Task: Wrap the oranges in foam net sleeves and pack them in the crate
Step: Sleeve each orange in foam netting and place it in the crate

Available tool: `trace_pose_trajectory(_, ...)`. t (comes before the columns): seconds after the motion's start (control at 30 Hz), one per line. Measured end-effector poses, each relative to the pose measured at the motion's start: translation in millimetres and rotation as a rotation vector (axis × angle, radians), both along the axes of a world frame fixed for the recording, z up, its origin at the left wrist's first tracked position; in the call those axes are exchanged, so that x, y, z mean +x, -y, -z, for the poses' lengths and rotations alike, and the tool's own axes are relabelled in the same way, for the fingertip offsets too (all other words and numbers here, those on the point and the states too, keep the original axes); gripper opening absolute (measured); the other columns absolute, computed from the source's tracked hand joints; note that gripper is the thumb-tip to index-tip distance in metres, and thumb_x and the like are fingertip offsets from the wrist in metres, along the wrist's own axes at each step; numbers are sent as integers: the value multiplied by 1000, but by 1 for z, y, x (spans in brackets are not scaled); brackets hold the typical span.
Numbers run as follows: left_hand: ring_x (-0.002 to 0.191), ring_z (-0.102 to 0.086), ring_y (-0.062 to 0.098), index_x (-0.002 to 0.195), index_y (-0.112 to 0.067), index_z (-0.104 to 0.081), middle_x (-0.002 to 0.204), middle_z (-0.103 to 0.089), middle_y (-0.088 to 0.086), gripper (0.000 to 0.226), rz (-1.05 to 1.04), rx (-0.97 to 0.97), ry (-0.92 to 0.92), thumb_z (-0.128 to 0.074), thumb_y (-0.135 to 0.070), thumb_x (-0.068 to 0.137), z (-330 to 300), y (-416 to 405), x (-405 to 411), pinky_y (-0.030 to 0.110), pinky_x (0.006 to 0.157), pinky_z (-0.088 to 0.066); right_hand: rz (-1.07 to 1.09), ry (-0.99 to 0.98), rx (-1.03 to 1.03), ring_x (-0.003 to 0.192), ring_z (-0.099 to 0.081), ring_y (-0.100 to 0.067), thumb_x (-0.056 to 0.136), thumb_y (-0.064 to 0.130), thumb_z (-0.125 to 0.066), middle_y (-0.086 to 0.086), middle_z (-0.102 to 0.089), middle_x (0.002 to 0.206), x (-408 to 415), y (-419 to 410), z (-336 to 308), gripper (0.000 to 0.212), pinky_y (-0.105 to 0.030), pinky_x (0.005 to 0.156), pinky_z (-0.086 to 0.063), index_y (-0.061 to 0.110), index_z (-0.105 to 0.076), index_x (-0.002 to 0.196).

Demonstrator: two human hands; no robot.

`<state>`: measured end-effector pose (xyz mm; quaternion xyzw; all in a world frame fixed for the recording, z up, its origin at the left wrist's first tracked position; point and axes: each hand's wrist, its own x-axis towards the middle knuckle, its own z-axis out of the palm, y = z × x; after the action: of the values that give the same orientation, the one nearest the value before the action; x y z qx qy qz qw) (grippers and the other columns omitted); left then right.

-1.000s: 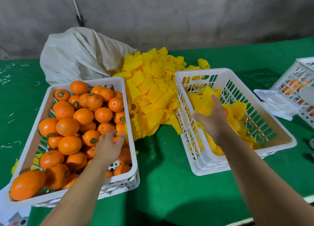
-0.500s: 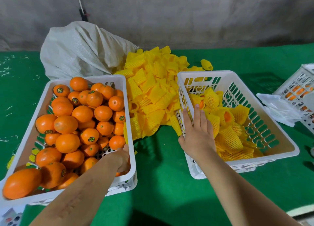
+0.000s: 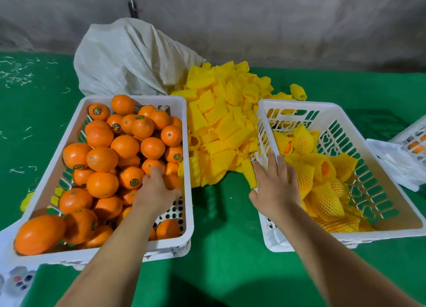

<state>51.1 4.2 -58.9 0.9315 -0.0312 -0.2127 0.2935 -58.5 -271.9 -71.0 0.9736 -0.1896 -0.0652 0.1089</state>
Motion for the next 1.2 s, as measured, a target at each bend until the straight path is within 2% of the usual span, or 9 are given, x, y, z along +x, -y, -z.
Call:
trace_pose_trajectory(0.23, 111, -40, -17, 151, -42, -36, 138, -29, -11, 72, -39, -556, 536, -78, -45, 93, -6, 18, -19, -4, 81, -40, -85, 64, 344, 157, 1, -35, 95, 60, -54, -7, 9, 173, 96, 28, -25, 64, -52, 124, -12, 48, -36, 155)
trace_pose_trajectory(0.43, 115, -50, 9, 151, -35, -38, 144, -32, 0, 68, 108, -524, 625, -77, -31, 95, 8, 46, -48, 14, 77, -50, -78, -237, 333, 148, -25, -44, 104, 50, -49, -10, -19, 168, 140, 46, -29, 55, -51, 118, -30, 18, -50, 149)
trace_pose_trajectory(0.53, 107, -45, 5, 151, -36, -36, 144, -33, 1, 70, 128, -472, 645, -77, -34, 94, 9, 47, -43, 5, 67, -41, -81, 18, 584, 121, -55, -37, 104, 26, -57, -19, -50, 138, 135, 41, -23, 23, -41, 99, -46, 11, -70, 114)
trace_pose_trajectory(0.67, 101, -36, -5, 151, -34, -39, 142, -33, 0, 69, 104, -473, 655, -77, -40, 94, 9, 51, -45, 2, 64, -39, -55, 445, 826, 96, -66, -26, 101, 26, -60, 4, -64, 112, 104, 11, -24, 30, -38, 82, -51, 23, -62, 130)
trace_pose_trajectory(0.77, 117, -47, -7, 151, -32, -42, 142, -34, -11, 68, 47, -732, 553, -79, -32, 94, 3, 52, -50, 9, 79, -53, -168, 576, 921, 76, -65, -13, 101, 53, -48, 18, -62, 85, 69, -16, -26, 36, -47, 68, -55, 36, -55, 131)
trace_pose_trajectory(0.87, 125, -60, 10, 147, -37, -45, 142, -45, -15, 65, -3, -1005, 264, -80, -25, 94, -6, 52, -59, 23, 88, -58, -226, 746, 1156, 67, -56, -10, 101, 45, -54, 14, -55, 71, 45, -40, -28, 29, -39, 65, -49, 40, -55, 129)
trace_pose_trajectory(0.97, 106, -72, 14, 139, -43, -48, 123, -59, -28, 59, -28, -1141, 30, -76, -23, 91, -14, 52, -66, 34, 91, -61, -57, 784, 1747, 87, -58, -16, 93, 19, -68, -8, -55, 89, 34, -55, -37, 49, -30, 86, -50, 37, -53, 136)
trace_pose_trajectory(1.07, 102, -77, 29, 137, -37, -49, 131, -60, -1, 53, -74, -1288, -162, -69, -18, 92, -16, 51, -70, 41, 91, -63, 139, 735, 2223, 117, -66, -25, 97, 13, -63, -16, -68, 126, 26, -55, -47, 49, -38, 96, -56, 18, -51, 144)
trace_pose_trajectory(1.2, 107, -72, 25, 133, -43, -55, 136, -51, 4, 56, -6, -1257, -159, -70, -13, 88, -17, 47, -68, 43, 93, -62, 51, 590, 1919, 123, -65, -23, 85, 41, -82, -21, -64, 134, 14, -58, -50, 43, -42, 106, -52, 29, -72, 126)
